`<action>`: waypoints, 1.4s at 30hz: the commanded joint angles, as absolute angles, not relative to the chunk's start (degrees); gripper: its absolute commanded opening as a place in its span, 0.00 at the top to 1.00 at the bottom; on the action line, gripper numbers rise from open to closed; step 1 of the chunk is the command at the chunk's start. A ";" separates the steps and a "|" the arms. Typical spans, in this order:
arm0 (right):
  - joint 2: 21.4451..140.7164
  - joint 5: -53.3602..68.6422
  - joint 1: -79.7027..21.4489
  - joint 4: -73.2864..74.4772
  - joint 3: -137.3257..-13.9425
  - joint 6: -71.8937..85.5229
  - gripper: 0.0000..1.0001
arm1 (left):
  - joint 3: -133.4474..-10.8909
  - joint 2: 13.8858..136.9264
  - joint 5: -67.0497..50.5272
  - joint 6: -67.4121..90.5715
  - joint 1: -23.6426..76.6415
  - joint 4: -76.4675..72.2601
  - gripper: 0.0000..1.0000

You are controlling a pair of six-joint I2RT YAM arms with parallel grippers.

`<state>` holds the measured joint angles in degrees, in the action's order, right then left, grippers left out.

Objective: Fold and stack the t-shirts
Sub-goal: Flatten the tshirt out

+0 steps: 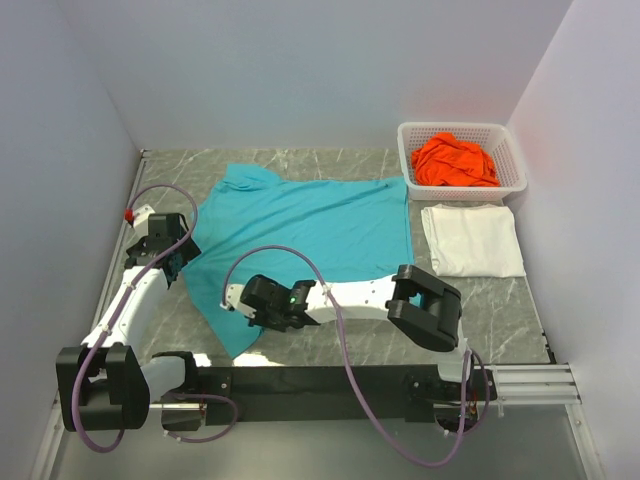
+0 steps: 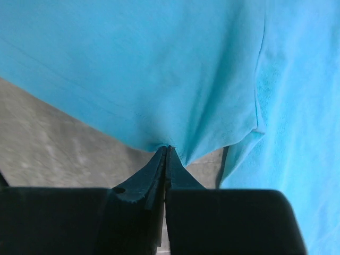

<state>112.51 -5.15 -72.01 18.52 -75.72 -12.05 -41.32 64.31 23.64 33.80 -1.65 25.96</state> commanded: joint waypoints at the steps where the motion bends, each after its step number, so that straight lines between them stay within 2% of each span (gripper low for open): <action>1: 108.90 -6.06 -71.37 17.93 -74.97 -13.62 0.95 | -41.92 63.81 23.29 33.49 -1.85 24.52 0.15; 9: 105.48 -9.49 -71.45 20.47 -75.76 -10.99 0.81 | -41.92 63.64 23.99 33.22 -1.85 24.52 0.16; 10: 104.16 -8.01 -71.46 20.48 -75.94 -10.38 0.74 | -41.92 63.55 24.08 33.22 -1.85 24.52 0.15; 13: 102.31 -1.09 -71.72 19.60 -76.55 -8.09 0.64 | -42.01 62.67 24.61 33.40 -1.85 24.35 0.15; 16: 104.40 7.26 -71.81 18.90 -79.00 -4.84 0.64 | -41.92 61.26 25.83 33.75 -1.93 24.35 0.15; 21: 110.20 12.39 -71.81 15.04 -81.20 -0.09 0.67 | -41.40 58.28 28.56 34.89 -2.11 24.61 0.15; 28: 114.95 9.32 -72.07 15.29 -83.23 0.61 0.69 | -41.04 54.76 30.85 36.47 -2.29 24.35 0.16; 37: 121.37 4.22 -74.44 19.33 -87.97 -6.68 0.71 | -39.38 48.25 33.13 37.18 -2.46 22.68 0.17; 42: 123.66 6.06 -76.81 22.93 -90.17 -8.52 0.71 | -39.72 48.78 33.31 37.00 -2.46 22.94 0.17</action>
<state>122.08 5.56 -74.87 19.07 -87.64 -6.13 -39.64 48.86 31.99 36.67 -2.24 24.49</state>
